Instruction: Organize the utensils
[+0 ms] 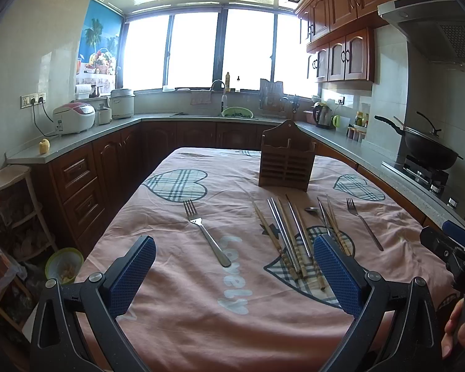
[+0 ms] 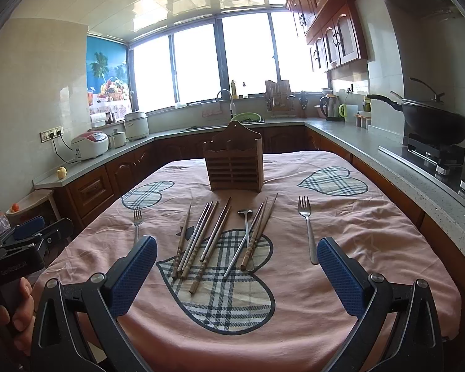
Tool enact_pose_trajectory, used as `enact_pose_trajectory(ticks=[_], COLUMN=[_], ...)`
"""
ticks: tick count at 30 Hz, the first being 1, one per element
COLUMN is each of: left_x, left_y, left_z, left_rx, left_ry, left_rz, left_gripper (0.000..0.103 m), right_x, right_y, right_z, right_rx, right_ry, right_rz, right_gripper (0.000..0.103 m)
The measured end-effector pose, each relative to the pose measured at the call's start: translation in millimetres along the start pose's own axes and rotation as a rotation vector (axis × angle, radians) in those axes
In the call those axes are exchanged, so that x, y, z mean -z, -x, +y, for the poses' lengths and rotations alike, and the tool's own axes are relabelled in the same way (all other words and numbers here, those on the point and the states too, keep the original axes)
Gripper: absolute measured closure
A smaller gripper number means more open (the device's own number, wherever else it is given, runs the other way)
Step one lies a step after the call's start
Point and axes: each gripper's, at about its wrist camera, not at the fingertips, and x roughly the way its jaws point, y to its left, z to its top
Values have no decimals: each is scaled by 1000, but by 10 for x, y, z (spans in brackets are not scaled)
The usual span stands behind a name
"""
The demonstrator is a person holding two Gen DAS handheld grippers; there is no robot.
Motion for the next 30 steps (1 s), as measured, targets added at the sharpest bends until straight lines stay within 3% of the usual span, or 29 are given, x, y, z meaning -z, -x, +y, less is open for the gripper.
enact_pose_trajectory(ticks=[19,30], left_x=[-64,-292], left_y=[-136,-622], left_z=[43,142], left_rx=[1,14], left_ry=[13,51], left_rz=[31,147], left_gripper=[1,1], right_x=[-51,-151], right_y=[-71,-310], right_z=[-33,-117], right_rx=[-12,-30], right_ry=[-11,-22], right_rz=[2,46], right_gripper=[0,0])
